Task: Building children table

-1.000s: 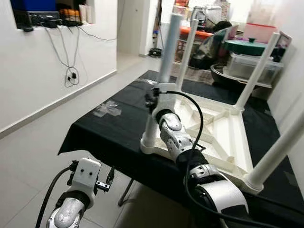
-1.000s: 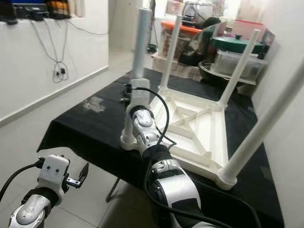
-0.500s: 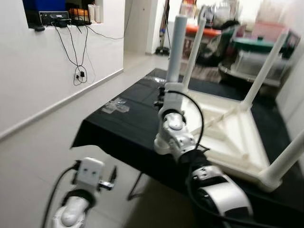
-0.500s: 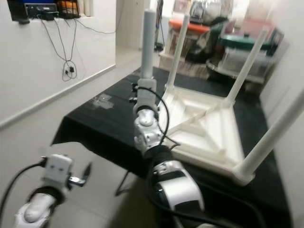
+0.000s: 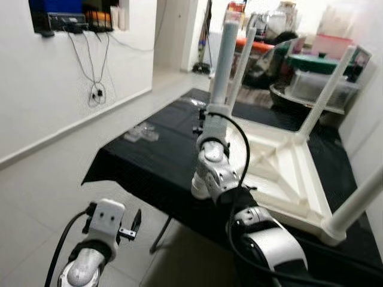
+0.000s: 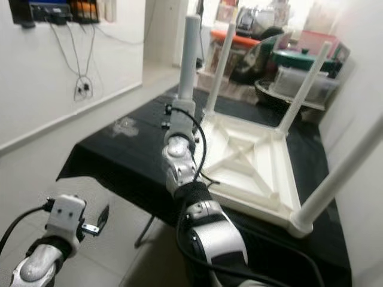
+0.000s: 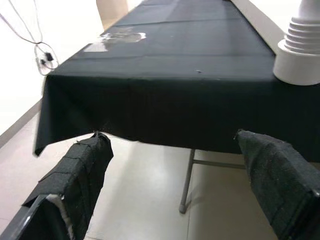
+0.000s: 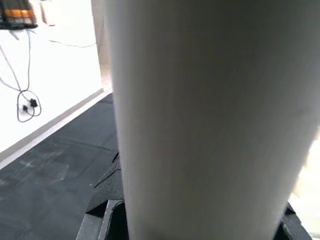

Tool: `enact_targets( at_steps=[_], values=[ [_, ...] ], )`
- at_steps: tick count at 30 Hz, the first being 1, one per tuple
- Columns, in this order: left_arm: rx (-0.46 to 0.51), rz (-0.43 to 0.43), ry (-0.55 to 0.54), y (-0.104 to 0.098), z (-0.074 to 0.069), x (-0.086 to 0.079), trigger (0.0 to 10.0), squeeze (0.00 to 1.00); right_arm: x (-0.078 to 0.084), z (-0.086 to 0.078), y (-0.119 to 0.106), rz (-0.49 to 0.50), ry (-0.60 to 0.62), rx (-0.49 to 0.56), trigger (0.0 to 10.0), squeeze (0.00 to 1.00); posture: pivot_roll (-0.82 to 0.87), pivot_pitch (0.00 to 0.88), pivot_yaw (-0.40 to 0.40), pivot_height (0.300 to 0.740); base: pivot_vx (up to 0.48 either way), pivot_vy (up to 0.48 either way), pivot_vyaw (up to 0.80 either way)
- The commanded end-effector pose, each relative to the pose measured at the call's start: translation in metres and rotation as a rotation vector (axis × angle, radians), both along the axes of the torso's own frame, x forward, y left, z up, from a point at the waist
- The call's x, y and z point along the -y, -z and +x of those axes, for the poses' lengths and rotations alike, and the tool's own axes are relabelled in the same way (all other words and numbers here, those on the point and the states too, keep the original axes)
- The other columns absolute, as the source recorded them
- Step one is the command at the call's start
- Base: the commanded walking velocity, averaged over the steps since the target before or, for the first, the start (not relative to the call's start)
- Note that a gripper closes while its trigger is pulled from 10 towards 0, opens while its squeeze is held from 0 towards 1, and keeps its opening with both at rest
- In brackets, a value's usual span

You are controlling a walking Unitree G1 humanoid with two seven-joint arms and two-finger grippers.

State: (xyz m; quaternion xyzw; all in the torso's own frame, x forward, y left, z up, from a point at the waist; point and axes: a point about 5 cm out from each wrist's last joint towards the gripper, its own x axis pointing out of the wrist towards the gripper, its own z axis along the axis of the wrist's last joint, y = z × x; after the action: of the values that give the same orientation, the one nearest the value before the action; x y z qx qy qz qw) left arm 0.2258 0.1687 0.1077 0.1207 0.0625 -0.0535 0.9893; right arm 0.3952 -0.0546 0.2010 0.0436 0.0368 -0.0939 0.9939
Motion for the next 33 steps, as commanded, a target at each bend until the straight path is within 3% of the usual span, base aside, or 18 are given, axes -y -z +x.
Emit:
enact_targets(
  at_steps=[1, 15, 23, 33],
  values=[
    [-0.002, 0.006, 0.006, 0.001, 0.001, 0.002, 10.0, 0.00, 0.011, -0.007, 0.044, -0.012, 0.050, -0.189, 0.0, 0.00, 0.14, 0.000, -0.139, 0.740, 0.000, 0.000, 0.00],
    [0.005, 0.004, -0.001, 0.000, 0.001, 0.001, 10.0, 0.00, 0.009, -0.008, 0.042, 0.012, 0.136, -0.197, 0.0, 0.00, 0.14, 0.000, -0.141, 0.740, 0.000, 0.000, 0.00],
    [0.010, 0.009, -0.006, -0.001, 0.002, 0.001, 10.0, 0.00, 0.024, -0.009, 0.046, 0.054, 0.278, -0.196, 0.0, 0.00, 0.15, 0.000, -0.140, 0.740, 0.000, 0.000, 0.00],
    [0.011, 0.012, -0.003, -0.001, 0.003, 0.000, 10.0, 0.00, 0.022, -0.010, 0.043, 0.045, 0.281, -0.160, 0.0, 0.00, 0.14, 0.000, -0.131, 0.740, 0.000, 0.000, 0.00]
  ],
)
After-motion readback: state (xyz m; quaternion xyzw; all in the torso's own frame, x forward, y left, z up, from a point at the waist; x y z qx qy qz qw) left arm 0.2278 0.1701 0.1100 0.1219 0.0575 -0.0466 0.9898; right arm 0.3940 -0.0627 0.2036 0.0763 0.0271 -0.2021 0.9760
